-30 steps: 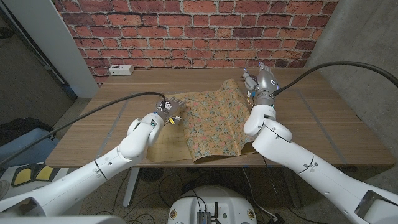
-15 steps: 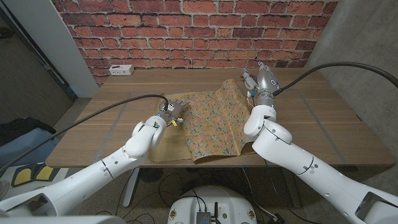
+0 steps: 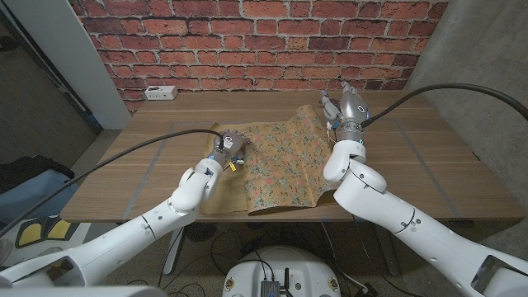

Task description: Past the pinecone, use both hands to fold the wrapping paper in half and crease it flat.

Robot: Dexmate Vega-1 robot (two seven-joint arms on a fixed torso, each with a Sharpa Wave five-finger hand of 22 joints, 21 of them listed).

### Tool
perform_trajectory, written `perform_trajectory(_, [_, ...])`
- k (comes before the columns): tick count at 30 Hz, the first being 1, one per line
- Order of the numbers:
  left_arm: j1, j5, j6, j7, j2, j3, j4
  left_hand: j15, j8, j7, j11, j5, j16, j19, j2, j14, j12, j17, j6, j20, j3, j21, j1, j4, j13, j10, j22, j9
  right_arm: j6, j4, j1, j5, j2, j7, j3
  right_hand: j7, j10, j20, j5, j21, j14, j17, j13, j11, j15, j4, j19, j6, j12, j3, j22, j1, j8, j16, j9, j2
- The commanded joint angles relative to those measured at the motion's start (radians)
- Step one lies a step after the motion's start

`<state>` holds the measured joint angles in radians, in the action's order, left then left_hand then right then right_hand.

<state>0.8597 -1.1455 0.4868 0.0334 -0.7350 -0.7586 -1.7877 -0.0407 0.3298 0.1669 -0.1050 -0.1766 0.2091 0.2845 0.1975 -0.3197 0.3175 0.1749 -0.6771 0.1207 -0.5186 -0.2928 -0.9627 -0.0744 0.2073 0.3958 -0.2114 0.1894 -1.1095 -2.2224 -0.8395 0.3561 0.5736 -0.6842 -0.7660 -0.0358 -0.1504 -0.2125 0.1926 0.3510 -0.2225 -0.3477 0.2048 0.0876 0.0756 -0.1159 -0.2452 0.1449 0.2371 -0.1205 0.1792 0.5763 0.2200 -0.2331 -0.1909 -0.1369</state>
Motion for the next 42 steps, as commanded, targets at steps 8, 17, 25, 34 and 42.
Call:
perform_trajectory(8, [0.013,0.063,0.044,0.450,0.045,-0.007,0.110,-0.130,0.044,-0.061,-0.024,-0.008,-0.004,0.035,-0.016,-0.087,0.013,-0.004,-0.182,-0.023,-0.045,-0.026,0.025,0.012,0.002,0.094,-0.003,0.028,0.031,0.032,0.006,0.031,-0.013,0.027,0.007,-0.002,-0.014,-0.001,0.003,-0.004,-0.018,0.005,0.003,0.001,-0.004,0.009,-0.010,0.018,-0.001,-0.004,0.002,-0.014,-0.006,-0.006,-0.001,0.005])
perform_trajectory(17, [0.036,0.090,0.073,0.571,0.025,0.017,0.073,-0.146,0.069,-0.074,-0.031,-0.012,-0.009,0.037,-0.020,-0.116,0.015,-0.004,-0.227,-0.025,-0.054,-0.033,0.032,0.009,0.002,0.135,-0.003,0.053,0.042,0.043,0.014,0.029,-0.025,0.046,0.014,-0.001,-0.021,0.001,0.003,-0.005,-0.021,0.009,0.003,0.001,-0.006,0.011,-0.016,0.024,-0.001,-0.006,0.003,-0.018,-0.006,-0.005,-0.001,0.005])
perform_trajectory(25, [0.069,0.107,0.104,0.633,0.003,0.047,0.029,-0.152,0.087,-0.086,-0.045,-0.028,-0.006,0.055,-0.015,-0.149,0.019,0.000,-0.231,-0.026,-0.061,-0.046,0.047,0.026,0.009,0.176,-0.004,0.084,0.064,0.054,0.023,0.006,-0.032,0.075,0.022,0.010,-0.072,0.014,0.004,0.008,-0.040,0.023,0.003,0.006,-0.007,0.023,-0.079,0.086,0.008,-0.020,0.004,-0.021,0.008,-0.007,-0.001,-0.005])
perform_trajectory(34, [0.098,0.122,0.160,0.609,-0.025,0.076,-0.002,-0.159,0.107,-0.077,-0.057,-0.044,-0.011,0.074,-0.025,-0.161,0.019,-0.001,-0.236,-0.035,-0.062,-0.059,0.050,0.029,0.017,0.195,-0.005,0.109,0.165,0.036,0.109,-0.038,0.127,0.305,-0.034,-0.009,-0.118,0.105,0.013,-0.005,-0.038,0.036,0.002,-0.012,-0.062,0.025,-0.092,0.192,0.006,-0.094,0.002,-0.014,0.023,-0.002,0.001,-0.067])
perform_trajectory(42, [0.082,0.133,0.157,0.567,-0.040,0.070,0.008,-0.164,0.120,-0.063,-0.061,-0.057,-0.017,0.092,-0.032,-0.161,0.017,-0.002,-0.236,-0.050,-0.059,-0.072,0.052,0.030,0.022,0.205,-0.008,0.127,0.101,0.061,0.272,0.066,0.191,0.576,-0.222,-0.054,-0.091,0.188,0.012,-0.027,-0.002,0.051,0.000,-0.075,-0.149,0.021,-0.079,0.188,-0.023,-0.239,0.003,0.023,-0.009,0.014,-0.001,-0.074])
